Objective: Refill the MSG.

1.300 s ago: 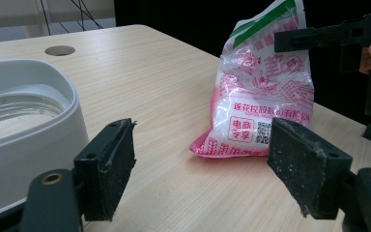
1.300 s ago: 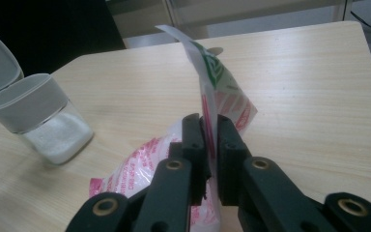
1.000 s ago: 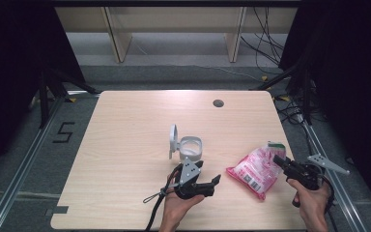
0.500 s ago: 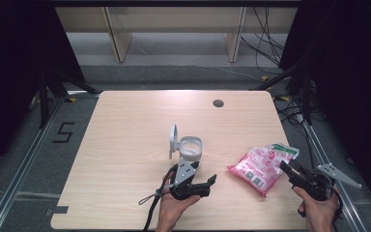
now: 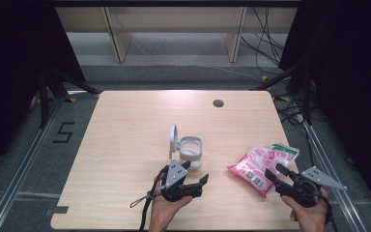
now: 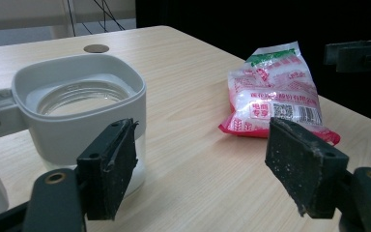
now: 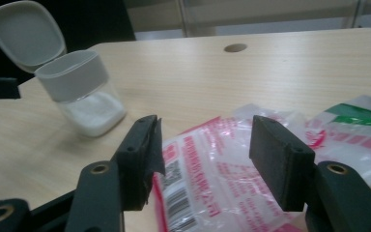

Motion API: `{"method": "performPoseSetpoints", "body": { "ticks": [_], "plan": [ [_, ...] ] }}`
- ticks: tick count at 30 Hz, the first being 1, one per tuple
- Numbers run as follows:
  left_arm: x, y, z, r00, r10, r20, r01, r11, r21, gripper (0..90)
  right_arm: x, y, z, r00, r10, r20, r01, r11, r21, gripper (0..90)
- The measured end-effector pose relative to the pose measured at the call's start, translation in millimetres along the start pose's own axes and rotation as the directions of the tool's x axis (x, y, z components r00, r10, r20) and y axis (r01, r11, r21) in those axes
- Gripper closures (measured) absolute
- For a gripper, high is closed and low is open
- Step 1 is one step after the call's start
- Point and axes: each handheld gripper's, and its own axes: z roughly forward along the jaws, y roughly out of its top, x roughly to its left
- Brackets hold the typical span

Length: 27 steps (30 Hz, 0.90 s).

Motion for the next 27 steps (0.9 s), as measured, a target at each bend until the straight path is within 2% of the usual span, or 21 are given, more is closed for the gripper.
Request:
{"method": "performPoseSetpoints", "body": {
  "ticks": [1, 2, 4, 5, 8, 9, 10, 11, 12, 13, 15, 16, 17, 18, 20, 21, 23, 24, 25, 26, 27],
  "plan": [
    [1.0, -0.2, -0.3, 1.0, -0.002, -0.002, 0.002, 1.0, -0.002, 25.8, 2.4, -0.7, 0.7, 0.9999, -0.002, -0.01, 0.002, 1.0, 0.005, 43.7],
    [2.9, -0.4, -0.4, 1.0, 0.004, 0.004, -0.004, 1.0, -0.004, 25.8, 2.6, -1.9, 3.8, 0.9991, -0.022, -0.035, 0.021, 1.0, -0.019, 43.4],
    [4.6, -0.2, -3.2, 0.9999, 0.004, -0.013, -0.004, 1.0, 0.002, 25.7, 7.9, -2.8, 3.5, 0.9987, -0.025, -0.043, 0.025, 1.0, 0.01, 42.6],
    [5.6, -0.4, -3.9, 0.9999, 0.003, -0.013, -0.003, 1.0, -0.003, 25.8, 8.3, -3.3, 4.6, 0.9968, -0.053, -0.059, 0.054, 0.998, 0.014, 41.9],
    [9.6, -0.8, -9.4, 0.9997, 0.009, -0.021, -0.009, 1.0, -0.003, 25.7, 14.1, -5.6, 6.7, 0.996, -0.028, -0.085, 0.03, 0.999, 0.022, 40.0],
    [10.9, -0.8, -11.8, 0.9995, 0.007, -0.032, -0.007, 1.0, 0.001, 25.6, 14.6, -6.2, 8.8, 0.9939, -0.04, -0.103, 0.041, 0.999, 0.009, 39.1],
    [12.2, -1.0, -12.9, 0.9995, 0.004, -0.03, -0.004, 1.0, -0.001, 25.6, 15.0, -6.6, 8.9, 0.9942, -0.044, -0.099, 0.046, 0.999, 0.014, 38.7],
    [14.1, -1.0, -15.4, 0.9991, 0.009, -0.04, -0.009, 0.9999, 0.007, 25.5, 15.4, -7.0, 9.5, 0.9924, -0.04, -0.116, 0.042, 0.999, 0.014, 38.5],
    [16.4, -1.5, -16.6, 0.9992, 0.008, -0.038, -0.008, 1.0, -0.002, 25.5, 14.7, -7.1, 9.5, 0.9919, -0.057, -0.113, 0.06, 0.998, 0.023, 37.7],
    [18.8, -2.2, -19.4, 0.9984, 0.004, -0.056, -0.004, 1.0, 0.002, 25.5, 18.0, -8.1, 9.7, 0.9923, -0.018, -0.122, 0.022, 0.999, 0.03, 36.4],
    [22.3, -2.9, -22.2, 0.998, 0.008, -0.062, -0.007, 0.9999, 0.012, 25.5, 21.0, -8.2, 8.8, 0.9902, 0.005, -0.139, -0.001, 0.999, 0.032, 35.6],
    [26.3, -3.0, -24.5, 0.9973, 0.033, -0.065, -0.032, 0.9994, 0.017, 25.5, 21.2, -8.4, 8.4, 0.9922, 0.003, -0.125, 0.001, 0.999, 0.036, 34.9],
    [28.0, -3.6, -25.9, 0.9972, 0.027, -0.07, -0.026, 0.9996, 0.014, 25.4, 19.1, -8.6, 10.5, 0.9896, -0.034, -0.14, 0.036, 0.999, 0.011, 33.0],
    [29.5, -3.8, -27.4, 0.9968, 0.024, -0.076, -0.023, 0.9996, 0.018, 25.4, 22.4, -8.5, 8.2, 0.9911, -0.004, -0.133, 0.009, 0.999, 0.038, 33.1],
    [32.1, -5.0, -29.7, 0.996, -0.003, -0.089, 0.004, 0.9999, 0.012, 25.5, 21.0, -8.2, 8.3, 0.9904, -0.023, -0.136, 0.026, 0.999, 0.024, 33.4],
    [35.3, -4.7, -31.2, 0.9958, 0.023, -0.088, -0.021, 0.9997, 0.014, 25.5, 20.4, -8.2, 7.9, 0.9907, -0.03, -0.132, 0.034, 0.999, 0.024, 33.4],
    [37.7, -5.2, -33.8, 0.9945, -0.002, -0.105, 0.004, 0.9998, 0.017, 25.6, 19.4, -8.1, 6.9, 0.9912, -0.043, -0.125, 0.047, 0.998, 0.028, 33.4],
    [39.4, -4.8, -34.4, 0.9944, 0.003, -0.105, -0.002, 0.9998, 0.017, 25.6, 22.0, -9.0, 6.8, 0.9928, -0.008, -0.119, 0.012, 0.999, 0.03, 33.4],
    [42.5, -4.3, -35.0, 0.9946, 0.016, -0.102, -0.015, 0.9998, 0.012, 25.6, 21.1, -9.2, 8.0, 0.9926, -0.02, -0.12, 0.022, 1.0, 0.013, 33.4],
    [44.8, -3.2, -36.8, 0.9931, 0.012, -0.117, -0.01, 0.9998, 0.016, 25.6, 23.2, -9.4, 7.2, 0.9924, 0.01, -0.123, -0.008, 1.0, 0.022, 33.6],
    [46.0, -3.1, -37.2, 0.9924, -0.007, -0.123, 0.008, 1.0, 0.004, 25.7, 20.8, -9.2, 7.7, 0.9927, -0.025, -0.118, 0.026, 1.0, 0.015, 33.8]
  ]
}}
